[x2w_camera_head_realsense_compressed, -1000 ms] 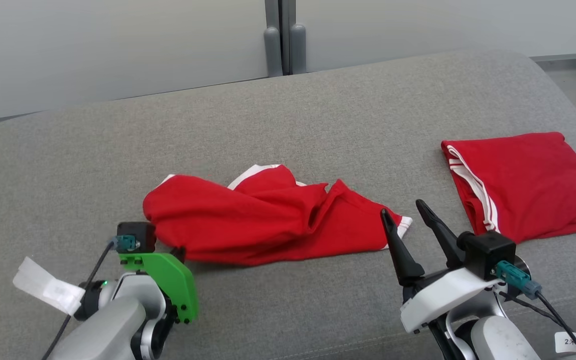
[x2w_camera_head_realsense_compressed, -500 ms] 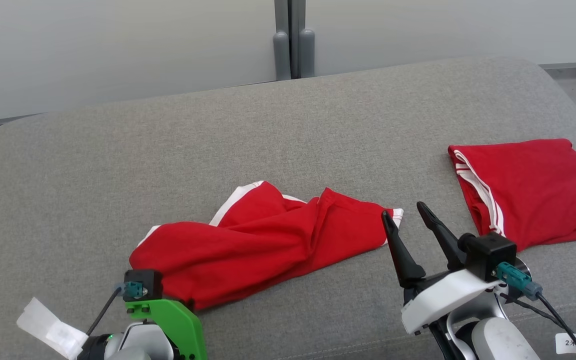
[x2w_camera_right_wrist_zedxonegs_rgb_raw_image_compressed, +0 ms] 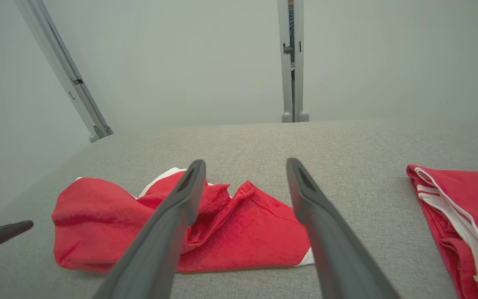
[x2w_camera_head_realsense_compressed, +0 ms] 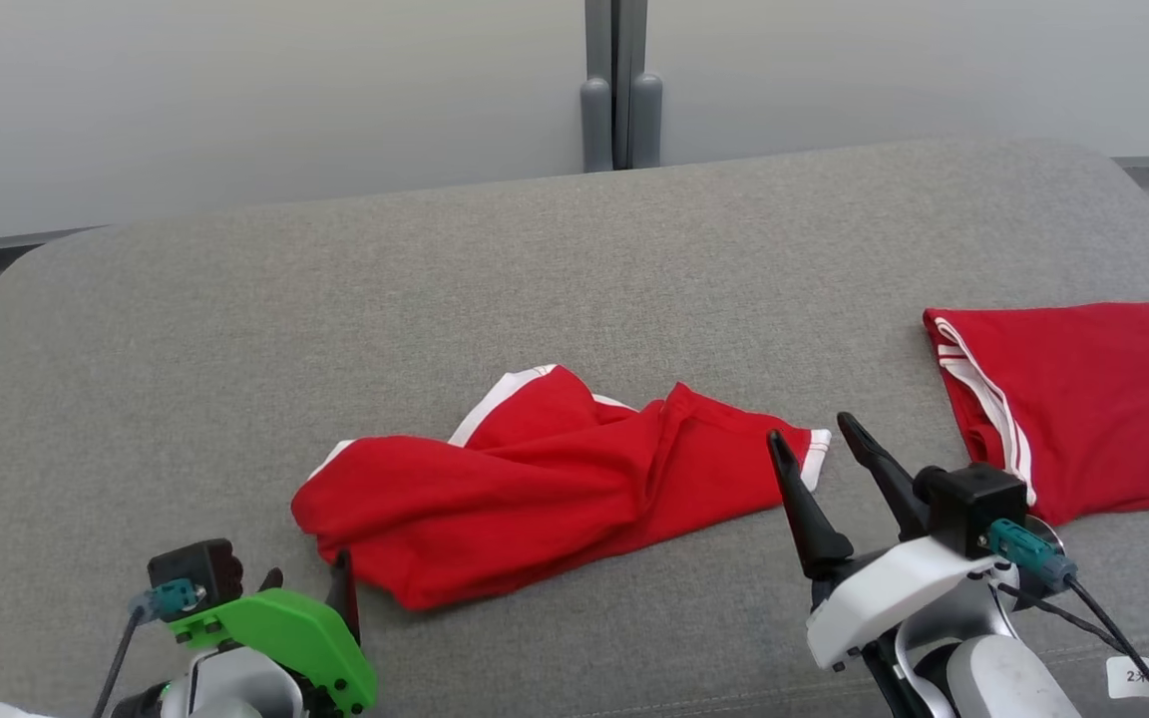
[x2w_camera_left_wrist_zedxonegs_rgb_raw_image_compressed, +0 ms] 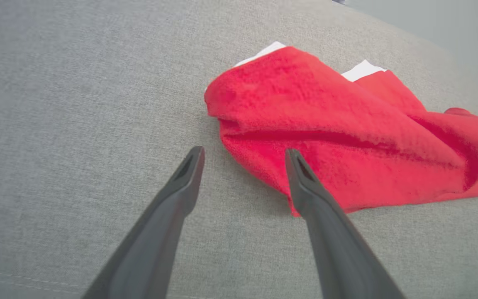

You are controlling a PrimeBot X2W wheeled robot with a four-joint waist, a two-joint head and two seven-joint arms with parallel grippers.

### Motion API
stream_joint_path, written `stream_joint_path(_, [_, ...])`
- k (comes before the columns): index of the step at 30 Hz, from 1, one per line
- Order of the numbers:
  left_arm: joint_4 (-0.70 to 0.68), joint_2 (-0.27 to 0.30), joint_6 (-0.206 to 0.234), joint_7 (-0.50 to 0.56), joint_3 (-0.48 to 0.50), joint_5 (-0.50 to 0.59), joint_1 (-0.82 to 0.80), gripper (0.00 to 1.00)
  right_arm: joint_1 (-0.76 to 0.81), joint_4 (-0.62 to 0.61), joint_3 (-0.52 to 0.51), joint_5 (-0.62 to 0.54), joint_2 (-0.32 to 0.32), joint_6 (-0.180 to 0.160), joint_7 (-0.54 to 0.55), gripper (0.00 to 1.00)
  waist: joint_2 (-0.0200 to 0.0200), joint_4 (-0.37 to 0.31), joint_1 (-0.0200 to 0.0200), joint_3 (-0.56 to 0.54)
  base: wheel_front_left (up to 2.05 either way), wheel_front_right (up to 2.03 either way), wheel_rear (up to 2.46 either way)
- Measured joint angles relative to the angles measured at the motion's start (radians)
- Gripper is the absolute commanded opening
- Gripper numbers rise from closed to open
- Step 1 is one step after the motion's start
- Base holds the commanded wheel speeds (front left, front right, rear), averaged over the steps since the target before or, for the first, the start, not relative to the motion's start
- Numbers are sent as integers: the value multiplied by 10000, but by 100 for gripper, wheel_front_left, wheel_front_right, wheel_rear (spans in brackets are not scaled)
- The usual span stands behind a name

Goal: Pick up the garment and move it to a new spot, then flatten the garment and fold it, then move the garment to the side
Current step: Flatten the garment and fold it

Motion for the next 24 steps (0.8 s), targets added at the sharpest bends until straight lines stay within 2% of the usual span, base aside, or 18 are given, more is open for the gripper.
stream_joint_path(6, [-1018, -10, 232, -1312, 786, 33, 365, 100, -205, 447, -92, -148, 2, 0, 1149, 100, 0, 394, 0, -132, 0, 0, 0])
stream_joint_path(10, [-1413, -73, -29, -1666, 871, 355, 647, 100, -824, 1053, -211, -21, -2, -4, 2150, 100, 0, 745, 0, -202, 0, 0, 0])
stream_joint_path(19, [-1532, -502, -571, -1864, 610, 1223, 956, 100, -2937, 2934, -140, 1310, -77, -6, 4552, 100, 0, 1700, 0, -268, 0, 0, 0])
stream_joint_path(24, [-1373, -711, -792, -1862, 274, 1434, 1002, 100, -3978, 4126, -679, 1553, -259, -6, 5607, 100, 0, 2263, 0, -222, 0, 0, 0])
